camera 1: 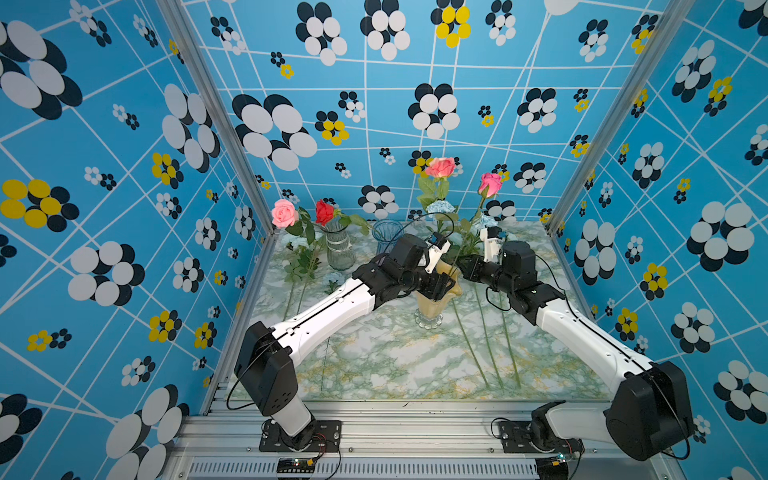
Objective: Pick out blue flowers from the vase
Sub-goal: Pick up the flower from the vase.
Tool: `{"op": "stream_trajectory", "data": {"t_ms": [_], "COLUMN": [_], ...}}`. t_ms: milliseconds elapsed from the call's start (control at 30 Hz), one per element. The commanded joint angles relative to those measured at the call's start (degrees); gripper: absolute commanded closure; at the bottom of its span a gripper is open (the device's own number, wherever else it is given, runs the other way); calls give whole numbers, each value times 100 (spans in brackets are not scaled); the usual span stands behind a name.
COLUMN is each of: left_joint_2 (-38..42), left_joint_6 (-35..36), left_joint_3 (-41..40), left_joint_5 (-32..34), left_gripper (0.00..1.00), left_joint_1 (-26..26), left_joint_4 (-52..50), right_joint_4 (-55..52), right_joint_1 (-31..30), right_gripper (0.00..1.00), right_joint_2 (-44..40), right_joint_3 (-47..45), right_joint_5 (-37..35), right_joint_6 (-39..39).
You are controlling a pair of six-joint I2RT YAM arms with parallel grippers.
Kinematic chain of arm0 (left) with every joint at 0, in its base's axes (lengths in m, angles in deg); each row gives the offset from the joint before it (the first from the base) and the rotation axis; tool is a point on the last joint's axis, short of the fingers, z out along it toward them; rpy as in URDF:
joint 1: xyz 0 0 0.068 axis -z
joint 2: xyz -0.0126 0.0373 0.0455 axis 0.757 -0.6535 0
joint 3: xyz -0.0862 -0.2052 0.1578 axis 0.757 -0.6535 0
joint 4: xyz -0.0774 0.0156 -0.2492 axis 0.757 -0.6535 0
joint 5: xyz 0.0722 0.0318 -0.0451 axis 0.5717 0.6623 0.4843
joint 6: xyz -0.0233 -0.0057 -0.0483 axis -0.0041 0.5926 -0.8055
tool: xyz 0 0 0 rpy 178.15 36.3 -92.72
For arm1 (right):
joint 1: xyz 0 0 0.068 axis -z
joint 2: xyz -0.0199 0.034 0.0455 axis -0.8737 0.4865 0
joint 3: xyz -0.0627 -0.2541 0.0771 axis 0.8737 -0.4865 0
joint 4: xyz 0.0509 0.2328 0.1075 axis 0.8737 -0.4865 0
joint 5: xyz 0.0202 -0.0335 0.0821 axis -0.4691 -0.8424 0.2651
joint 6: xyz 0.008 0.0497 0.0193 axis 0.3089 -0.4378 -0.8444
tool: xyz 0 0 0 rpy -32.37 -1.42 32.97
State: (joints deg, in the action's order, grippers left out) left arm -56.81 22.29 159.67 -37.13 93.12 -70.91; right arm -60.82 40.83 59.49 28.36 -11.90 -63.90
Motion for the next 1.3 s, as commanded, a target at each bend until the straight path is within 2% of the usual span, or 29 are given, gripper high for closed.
{"op": "stream_trajectory", "data": {"t_ms": [0, 200, 433, 533, 633, 700, 733, 833, 900, 1033, 1267], "left_joint_2": [-127, -341, -540, -556, -551, -536, -506, -420, -370, -201, -440], "left_joint_6": [99, 99, 124, 128, 92, 73, 73, 124, 74, -117, -191], "left_joint_3": [176, 423, 704, 773, 825, 864, 867, 898, 946, 793, 1099], "left_joint_5": [-75, -258, -430, -469, -577, -572, -521, -138, 229, 619, 643], "left_gripper": [31, 38, 50, 60, 62, 60, 55, 30, 24, 23, 25], "left_joint_1": [-17, -3, 4, 6, 9, 4, 3, -2, -35, -174, -488], "left_joint_4": [69, 197, 351, 410, 482, 470, 450, 189, -108, -323, -650], "right_joint_4": [-390, -839, -938, -972, -1055, -1121, -1160, -1339, -1512, -1625, -1570], "right_joint_1": [-8, -12, -24, -56, -81, -102, -104, -104, -104, -104, -109], "right_gripper": [92, 94, 94, 94, 93, 93, 93, 93, 93, 94, 93], "right_joint_2": [-249, -584, -815, -865, -930, -952, -979, -1049, -1067, -1057, -1011], "right_joint_3": [270, 570, 652, 678, 710, 728, 727, 735, 796, 809, 745], "right_joint_5": [-79, -88, 163, 280, 281, 259, 202, -55, -246, -351, -249], "right_joint_6": [190, 213, 67, 57, 105, 155, 184, 305, 364, 410, 338]}}
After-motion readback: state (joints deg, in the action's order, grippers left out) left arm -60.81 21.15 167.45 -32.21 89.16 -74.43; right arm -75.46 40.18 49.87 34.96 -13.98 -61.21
